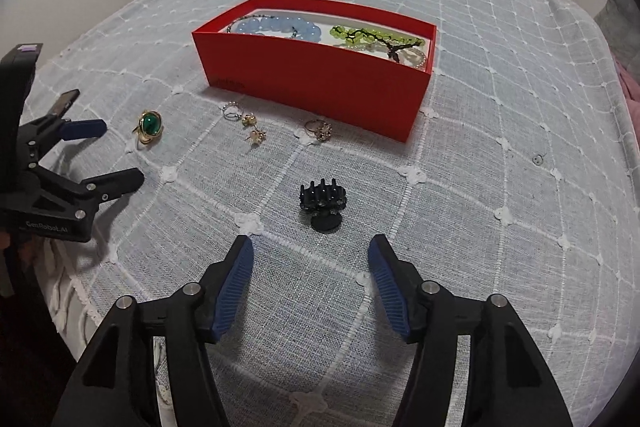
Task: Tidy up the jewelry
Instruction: 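Move the left tool to the gold green-stone ring while the right approaches the black claw clip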
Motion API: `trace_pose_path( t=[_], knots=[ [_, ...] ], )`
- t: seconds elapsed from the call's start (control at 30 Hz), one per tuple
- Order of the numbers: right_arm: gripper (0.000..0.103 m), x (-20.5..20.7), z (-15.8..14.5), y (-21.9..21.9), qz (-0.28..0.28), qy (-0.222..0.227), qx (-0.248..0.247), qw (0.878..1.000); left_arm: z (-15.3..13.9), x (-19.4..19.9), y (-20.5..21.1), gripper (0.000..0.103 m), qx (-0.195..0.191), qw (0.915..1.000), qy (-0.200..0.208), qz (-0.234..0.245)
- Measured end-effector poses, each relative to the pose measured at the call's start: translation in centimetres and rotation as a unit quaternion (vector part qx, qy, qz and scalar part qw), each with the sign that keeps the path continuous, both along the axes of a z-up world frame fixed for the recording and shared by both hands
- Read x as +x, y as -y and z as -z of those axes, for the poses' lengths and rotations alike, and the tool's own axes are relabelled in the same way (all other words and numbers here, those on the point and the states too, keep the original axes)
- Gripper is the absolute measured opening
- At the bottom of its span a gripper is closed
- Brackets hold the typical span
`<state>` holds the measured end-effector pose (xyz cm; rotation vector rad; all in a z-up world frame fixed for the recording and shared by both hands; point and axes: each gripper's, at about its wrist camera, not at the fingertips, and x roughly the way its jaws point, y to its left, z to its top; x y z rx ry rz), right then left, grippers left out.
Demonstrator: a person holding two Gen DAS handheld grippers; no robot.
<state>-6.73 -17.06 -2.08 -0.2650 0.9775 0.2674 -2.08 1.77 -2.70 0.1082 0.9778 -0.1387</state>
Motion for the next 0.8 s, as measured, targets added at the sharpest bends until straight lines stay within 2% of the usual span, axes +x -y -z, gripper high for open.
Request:
trace_pose_path(
  t=[0.2, 0.53, 0.63, 0.8],
  knots=[
    [0.072, 0.0, 0.4, -0.4, -0.007, 0.029, -0.007, 1.000, -0.2, -0.1, 0.3, 0.103, 0.003, 0.9999, 0.010, 0.002],
    [0.073, 0.6, 0.4, -0.9, 0.019, 0.037, 0.001, 0.999, -0.6, 0.3, 0.9, 0.100, -0.006, 0.9999, 0.008, 0.010],
    [0.072, 0.9, 0.3, -0.9, 0.026, 0.036, 0.005, 0.999, -0.7, 0.4, 1.3, 0.095, -0.010, 0.9998, 0.010, 0.012],
    [0.064, 1.4, 0.0, -0.9, 0.036, 0.039, 0.007, 0.999, -0.9, 0.3, 1.7, 0.090, -0.016, 0.9997, 0.011, 0.016]
  ],
)
